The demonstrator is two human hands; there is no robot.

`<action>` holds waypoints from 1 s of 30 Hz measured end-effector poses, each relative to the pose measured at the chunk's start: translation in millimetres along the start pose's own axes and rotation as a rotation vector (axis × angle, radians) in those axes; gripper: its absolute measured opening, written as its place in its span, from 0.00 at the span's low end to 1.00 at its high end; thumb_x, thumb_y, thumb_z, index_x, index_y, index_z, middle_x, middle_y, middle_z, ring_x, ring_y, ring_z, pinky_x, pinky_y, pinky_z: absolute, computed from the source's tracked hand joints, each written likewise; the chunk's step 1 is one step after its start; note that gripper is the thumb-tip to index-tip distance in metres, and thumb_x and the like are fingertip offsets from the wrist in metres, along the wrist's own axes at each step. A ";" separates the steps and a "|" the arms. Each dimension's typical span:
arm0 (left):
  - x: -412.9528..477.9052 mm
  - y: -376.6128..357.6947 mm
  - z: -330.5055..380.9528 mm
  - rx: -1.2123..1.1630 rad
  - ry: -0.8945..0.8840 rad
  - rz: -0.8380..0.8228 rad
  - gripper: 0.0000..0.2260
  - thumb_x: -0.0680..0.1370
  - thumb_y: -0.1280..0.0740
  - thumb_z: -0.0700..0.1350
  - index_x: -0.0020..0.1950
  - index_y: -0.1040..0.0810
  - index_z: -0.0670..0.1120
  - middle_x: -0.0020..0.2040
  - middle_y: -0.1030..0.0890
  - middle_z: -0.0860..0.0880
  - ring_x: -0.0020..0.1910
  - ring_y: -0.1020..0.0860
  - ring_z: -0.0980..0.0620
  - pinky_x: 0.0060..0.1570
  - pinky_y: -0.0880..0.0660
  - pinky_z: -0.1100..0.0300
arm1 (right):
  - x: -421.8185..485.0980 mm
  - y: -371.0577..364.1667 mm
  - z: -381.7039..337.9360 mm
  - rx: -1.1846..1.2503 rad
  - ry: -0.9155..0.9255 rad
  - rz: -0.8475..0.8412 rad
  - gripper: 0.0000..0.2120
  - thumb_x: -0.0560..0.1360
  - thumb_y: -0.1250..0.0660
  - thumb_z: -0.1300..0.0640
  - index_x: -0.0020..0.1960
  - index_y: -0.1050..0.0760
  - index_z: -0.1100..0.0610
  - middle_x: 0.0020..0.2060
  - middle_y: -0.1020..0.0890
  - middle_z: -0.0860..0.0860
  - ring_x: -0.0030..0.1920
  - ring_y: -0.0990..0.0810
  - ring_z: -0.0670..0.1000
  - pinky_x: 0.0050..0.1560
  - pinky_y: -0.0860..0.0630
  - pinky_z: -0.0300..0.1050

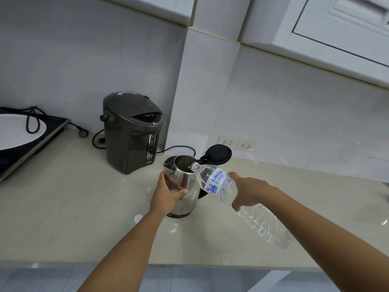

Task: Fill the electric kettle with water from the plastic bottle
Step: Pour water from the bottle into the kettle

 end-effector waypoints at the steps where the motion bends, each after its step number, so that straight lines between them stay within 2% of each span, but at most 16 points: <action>1: -0.2 0.1 0.1 0.003 0.001 0.001 0.49 0.65 0.20 0.58 0.78 0.44 0.53 0.73 0.28 0.52 0.70 0.28 0.47 0.67 0.29 0.48 | 0.0 0.2 -0.1 -0.001 0.001 0.000 0.48 0.64 0.25 0.48 0.74 0.51 0.46 0.41 0.24 0.49 0.43 0.22 0.55 0.40 0.29 0.45; 13: 0.5 0.4 -1.4 -0.005 -0.005 -0.011 0.49 0.65 0.20 0.57 0.79 0.45 0.52 0.74 0.29 0.52 0.71 0.29 0.47 0.69 0.30 0.46 | -0.7 3.7 -0.4 -0.010 0.002 -0.016 0.48 0.64 0.25 0.48 0.75 0.52 0.47 0.46 0.23 0.51 0.44 0.23 0.56 0.42 0.28 0.46; 21: 1.0 0.7 -3.5 -0.018 -0.013 -0.017 0.49 0.65 0.20 0.56 0.79 0.45 0.52 0.74 0.30 0.52 0.72 0.30 0.48 0.69 0.31 0.47 | 3.4 -0.2 1.0 0.021 0.003 -0.014 0.48 0.64 0.25 0.48 0.75 0.52 0.47 0.44 0.23 0.50 0.44 0.22 0.55 0.41 0.29 0.45; 25: 0.0 1.4 -3.8 -0.009 -0.008 -0.025 0.50 0.65 0.20 0.57 0.79 0.46 0.52 0.75 0.30 0.52 0.72 0.30 0.47 0.69 0.30 0.48 | 4.3 -14.1 3.8 0.109 0.006 -0.002 0.50 0.63 0.25 0.47 0.75 0.54 0.45 0.44 0.22 0.50 0.44 0.22 0.56 0.42 0.26 0.46; 30: 1.2 6.0 -0.6 0.041 -0.001 -0.050 0.48 0.67 0.21 0.55 0.78 0.45 0.53 0.73 0.29 0.53 0.71 0.29 0.47 0.67 0.29 0.48 | 4.6 -50.8 1.1 0.346 0.025 0.046 0.51 0.62 0.25 0.48 0.74 0.55 0.41 0.45 0.20 0.50 0.44 0.20 0.54 0.46 0.22 0.50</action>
Point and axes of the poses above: each hand's wrist, its own x-axis towards the middle knuckle, its own y-axis out of the back of the hand, z = x × y, the point moved 2 cm from there along x, towards the middle knuckle
